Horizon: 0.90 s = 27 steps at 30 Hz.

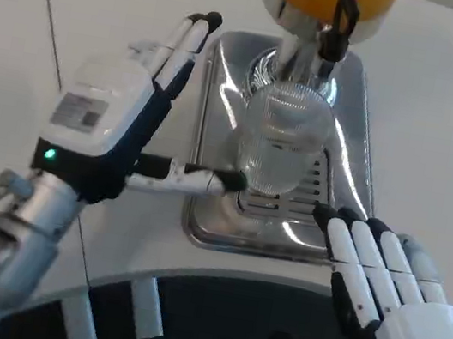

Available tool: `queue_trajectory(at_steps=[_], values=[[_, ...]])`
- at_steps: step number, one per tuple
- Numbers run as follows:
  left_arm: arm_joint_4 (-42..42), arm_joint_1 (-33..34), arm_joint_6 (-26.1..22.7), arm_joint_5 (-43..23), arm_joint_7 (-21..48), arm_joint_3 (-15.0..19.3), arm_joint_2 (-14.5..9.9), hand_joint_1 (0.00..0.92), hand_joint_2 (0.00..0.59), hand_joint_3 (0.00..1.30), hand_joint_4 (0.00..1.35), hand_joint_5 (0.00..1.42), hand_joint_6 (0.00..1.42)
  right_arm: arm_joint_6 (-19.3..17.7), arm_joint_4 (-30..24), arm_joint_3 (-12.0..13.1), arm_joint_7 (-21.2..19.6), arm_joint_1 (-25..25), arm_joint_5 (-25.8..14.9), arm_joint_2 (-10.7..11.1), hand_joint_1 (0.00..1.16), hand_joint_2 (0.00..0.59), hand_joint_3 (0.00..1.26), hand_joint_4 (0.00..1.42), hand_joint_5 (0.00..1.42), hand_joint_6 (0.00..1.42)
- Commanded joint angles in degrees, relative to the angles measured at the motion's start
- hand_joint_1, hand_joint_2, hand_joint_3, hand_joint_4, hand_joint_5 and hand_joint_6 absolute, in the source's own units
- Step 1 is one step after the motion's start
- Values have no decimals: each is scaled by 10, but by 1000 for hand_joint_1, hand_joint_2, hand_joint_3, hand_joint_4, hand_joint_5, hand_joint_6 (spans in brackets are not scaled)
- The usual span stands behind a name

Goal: Grasp the cup under the faucet to collect the drink, then remove the cup.

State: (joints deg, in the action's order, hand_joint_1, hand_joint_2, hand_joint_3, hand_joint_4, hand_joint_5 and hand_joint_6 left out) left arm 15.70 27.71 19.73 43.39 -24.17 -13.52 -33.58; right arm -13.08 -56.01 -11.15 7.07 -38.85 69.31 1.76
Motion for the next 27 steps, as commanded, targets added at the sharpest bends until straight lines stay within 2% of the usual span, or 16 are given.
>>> queue_trajectory(at_steps=[1,3,5,7,11,15,18,23,27], values=[[-112,-91,-17,39,38,32,-57,185,25,0,0,124,138,0,-4,5,0,-4,-2,4,277,504,0,0,0,0],[-149,-121,-29,49,56,46,-71,186,28,0,0,77,113,2,-3,5,-3,-5,-2,1,278,504,0,0,0,0],[-194,-156,-54,63,86,61,-81,238,44,0,0,9,66,4,-1,2,-7,-7,-4,-4,279,504,0,0,0,0],[-234,-188,-80,75,114,75,-83,266,42,0,0,0,39,12,6,-6,-14,-11,-9,-17,281,507,0,0,0,0],[-292,-241,-115,101,135,93,-73,269,43,0,0,0,34,22,18,-21,-26,-10,-7,-39,284,511,0,0,0,0],[-365,-307,-137,112,148,118,-58,271,43,0,0,0,32,28,25,-28,-36,1,-4,-48,286,510,0,0,0,0],[-388,-353,-139,123,149,116,-44,267,45,0,0,0,31,39,22,-26,-41,6,-16,-59,286,507,0,0,0,0],[-389,-383,-131,140,140,98,-18,219,47,0,0,0,30,54,4,-19,-32,15,-45,-64,287,505,0,0,0,0],[-378,-392,-122,151,129,81,2,201,50,0,0,0,40,88,-16,2,-1,63,-95,-70,284,507,0,0,0,0]])
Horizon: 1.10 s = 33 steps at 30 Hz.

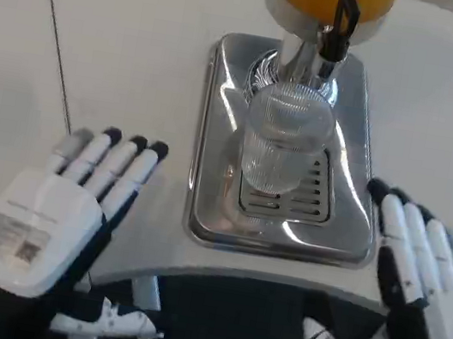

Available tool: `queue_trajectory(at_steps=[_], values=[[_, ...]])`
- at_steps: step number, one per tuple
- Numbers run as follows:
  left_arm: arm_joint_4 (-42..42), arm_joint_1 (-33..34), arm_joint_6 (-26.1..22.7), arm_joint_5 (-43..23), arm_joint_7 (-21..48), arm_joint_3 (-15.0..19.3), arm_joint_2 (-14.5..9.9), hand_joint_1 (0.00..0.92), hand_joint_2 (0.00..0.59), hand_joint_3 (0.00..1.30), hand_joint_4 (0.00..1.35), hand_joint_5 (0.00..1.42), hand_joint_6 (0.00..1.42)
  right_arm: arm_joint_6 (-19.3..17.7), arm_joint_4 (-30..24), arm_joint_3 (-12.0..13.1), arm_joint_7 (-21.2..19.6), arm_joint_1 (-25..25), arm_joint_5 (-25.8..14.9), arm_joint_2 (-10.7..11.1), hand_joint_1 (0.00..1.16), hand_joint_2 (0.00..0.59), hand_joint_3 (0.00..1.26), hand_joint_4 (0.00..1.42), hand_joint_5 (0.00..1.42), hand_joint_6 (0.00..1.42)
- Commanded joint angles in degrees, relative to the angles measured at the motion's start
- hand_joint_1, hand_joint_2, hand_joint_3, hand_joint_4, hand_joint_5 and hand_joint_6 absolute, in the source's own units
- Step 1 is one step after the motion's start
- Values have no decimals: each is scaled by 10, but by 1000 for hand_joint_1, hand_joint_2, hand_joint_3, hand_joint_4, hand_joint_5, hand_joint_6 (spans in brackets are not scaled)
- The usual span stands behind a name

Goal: Grasp the cup under the faucet to collect the drink, then remove the cup.

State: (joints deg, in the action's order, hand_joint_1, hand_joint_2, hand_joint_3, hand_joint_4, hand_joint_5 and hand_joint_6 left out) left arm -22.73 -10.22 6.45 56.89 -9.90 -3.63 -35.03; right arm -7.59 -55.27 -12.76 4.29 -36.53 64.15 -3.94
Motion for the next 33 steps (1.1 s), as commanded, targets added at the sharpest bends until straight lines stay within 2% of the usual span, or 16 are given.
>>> queue_trajectory(at_steps=[1,6,11,16,26,33], values=[[8,-14,12,19,-15,-21,20,199,51,0,0,0,40,47,-26,23,35,58,-58,-18,283,508,0,0,0,0],[5,-23,17,24,-16,-27,32,178,50,0,0,0,43,119,-32,36,62,139,-110,-43,259,521,0,0,0,0],[5,-28,20,24,-15,-24,36,157,54,0,0,0,47,184,-29,37,68,189,-142,-36,252,520,0,0,0,0],[4,-35,23,23,-15,-21,37,154,54,0,0,0,53,237,-11,40,56,250,-190,-30,277,532,0,0,0,0],[1,-44,22,22,-12,-18,44,153,54,0,0,0,57,285,55,53,44,408,-231,-9,354,523,0,0,0,0],[2,-49,20,21,-11,-17,48,153,54,0,0,0,58,304,92,66,44,483,-246,5,387,511,0,0,0,0]])
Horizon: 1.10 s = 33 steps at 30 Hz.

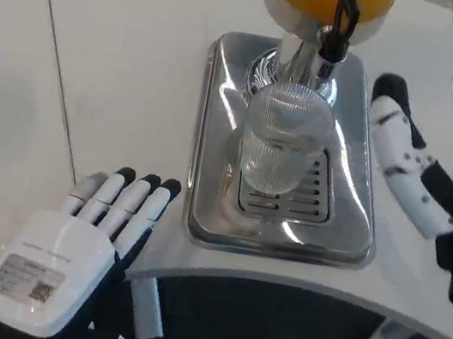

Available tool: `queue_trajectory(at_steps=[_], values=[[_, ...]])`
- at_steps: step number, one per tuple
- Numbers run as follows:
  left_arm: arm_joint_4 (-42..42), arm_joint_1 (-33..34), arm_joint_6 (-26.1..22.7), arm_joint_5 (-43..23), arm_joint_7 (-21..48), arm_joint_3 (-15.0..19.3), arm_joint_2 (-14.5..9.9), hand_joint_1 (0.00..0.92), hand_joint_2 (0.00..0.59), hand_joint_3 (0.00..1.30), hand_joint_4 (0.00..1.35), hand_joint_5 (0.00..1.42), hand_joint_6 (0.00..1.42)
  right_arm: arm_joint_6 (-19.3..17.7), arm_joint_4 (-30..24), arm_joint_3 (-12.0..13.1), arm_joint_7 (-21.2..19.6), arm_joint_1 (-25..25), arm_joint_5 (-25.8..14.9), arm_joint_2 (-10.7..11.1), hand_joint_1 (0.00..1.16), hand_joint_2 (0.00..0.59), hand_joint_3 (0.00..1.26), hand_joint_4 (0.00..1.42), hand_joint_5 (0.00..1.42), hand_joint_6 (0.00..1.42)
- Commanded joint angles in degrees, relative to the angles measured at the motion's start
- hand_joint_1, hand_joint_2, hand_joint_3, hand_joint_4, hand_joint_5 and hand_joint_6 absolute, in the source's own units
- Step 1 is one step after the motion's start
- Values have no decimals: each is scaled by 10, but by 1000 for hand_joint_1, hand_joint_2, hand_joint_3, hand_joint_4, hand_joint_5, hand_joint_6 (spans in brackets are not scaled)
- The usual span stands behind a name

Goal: Grasp the cup under the faucet to collect the drink, then remove the cup.

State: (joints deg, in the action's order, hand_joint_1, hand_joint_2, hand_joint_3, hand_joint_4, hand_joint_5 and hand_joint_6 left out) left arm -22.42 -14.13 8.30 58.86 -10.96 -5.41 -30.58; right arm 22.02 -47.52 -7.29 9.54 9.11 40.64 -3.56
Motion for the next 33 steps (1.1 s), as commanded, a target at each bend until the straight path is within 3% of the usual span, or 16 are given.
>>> queue_trajectory(at_steps=[1,9,13,24,33], values=[[-1,-11,1,1,0,2,3,153,54,0,0,0,58,7,25,16,-10,40,-16,5,389,511,0,0,0,0],[-3,-14,0,2,-1,2,6,152,59,0,0,0,59,-8,84,31,-26,102,-56,19,418,501,0,0,0,0],[-3,-15,3,-5,-5,4,9,152,60,0,0,0,60,-25,104,16,-38,123,-66,25,423,502,0,0,0,0],[-6,-6,7,-1,-1,0,9,152,60,0,0,0,60,-50,152,-27,-62,148,-100,13,432,502,0,0,0,0],[-4,-8,6,-4,-1,5,10,143,63,0,0,0,60,-48,188,-21,-66,164,-118,20,439,501,0,0,0,0]])
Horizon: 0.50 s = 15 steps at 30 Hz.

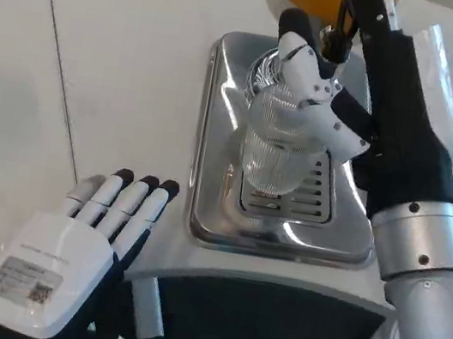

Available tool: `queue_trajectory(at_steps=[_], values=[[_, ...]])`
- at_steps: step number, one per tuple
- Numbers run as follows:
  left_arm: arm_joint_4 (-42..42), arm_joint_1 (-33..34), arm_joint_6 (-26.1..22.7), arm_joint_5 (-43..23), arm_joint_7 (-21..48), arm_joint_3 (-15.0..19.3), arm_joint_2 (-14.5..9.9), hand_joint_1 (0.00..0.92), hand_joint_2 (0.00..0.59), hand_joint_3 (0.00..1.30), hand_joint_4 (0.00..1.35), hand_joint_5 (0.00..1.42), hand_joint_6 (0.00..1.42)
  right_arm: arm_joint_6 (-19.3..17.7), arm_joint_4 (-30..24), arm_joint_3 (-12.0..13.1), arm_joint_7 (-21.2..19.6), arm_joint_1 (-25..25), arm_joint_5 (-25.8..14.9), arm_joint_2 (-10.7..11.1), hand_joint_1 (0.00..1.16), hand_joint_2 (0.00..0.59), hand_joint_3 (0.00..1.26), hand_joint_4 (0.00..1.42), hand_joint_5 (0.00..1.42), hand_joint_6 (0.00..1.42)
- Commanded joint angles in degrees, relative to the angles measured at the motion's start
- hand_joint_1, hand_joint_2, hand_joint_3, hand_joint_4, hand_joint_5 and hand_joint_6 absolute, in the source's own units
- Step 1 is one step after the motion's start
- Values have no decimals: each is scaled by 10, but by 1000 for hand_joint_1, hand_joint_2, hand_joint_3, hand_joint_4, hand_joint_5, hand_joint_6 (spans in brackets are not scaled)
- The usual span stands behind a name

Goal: Grasp the cup under the faucet to collect the drink, then remove the cup.

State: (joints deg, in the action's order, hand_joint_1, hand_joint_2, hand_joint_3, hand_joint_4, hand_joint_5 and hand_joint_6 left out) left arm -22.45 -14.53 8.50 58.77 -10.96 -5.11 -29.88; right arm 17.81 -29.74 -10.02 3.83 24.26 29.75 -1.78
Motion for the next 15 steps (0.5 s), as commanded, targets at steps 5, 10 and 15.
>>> queue_trajectory(at_steps=[5,10,15], values=[[-4,-5,8,-5,-5,1,3,141,63,0,0,0,60,3,11,5,-13,15,-17,-7,440,501,0,0,0,0],[0,-3,11,-9,-8,5,2,140,63,0,0,0,60,3,14,-5,-1,14,-23,-1,440,502,0,0,0,0],[1,-8,15,-16,-19,12,4,140,63,0,0,0,60,15,18,-15,8,16,-33,-1,441,500,0,0,0,0]])
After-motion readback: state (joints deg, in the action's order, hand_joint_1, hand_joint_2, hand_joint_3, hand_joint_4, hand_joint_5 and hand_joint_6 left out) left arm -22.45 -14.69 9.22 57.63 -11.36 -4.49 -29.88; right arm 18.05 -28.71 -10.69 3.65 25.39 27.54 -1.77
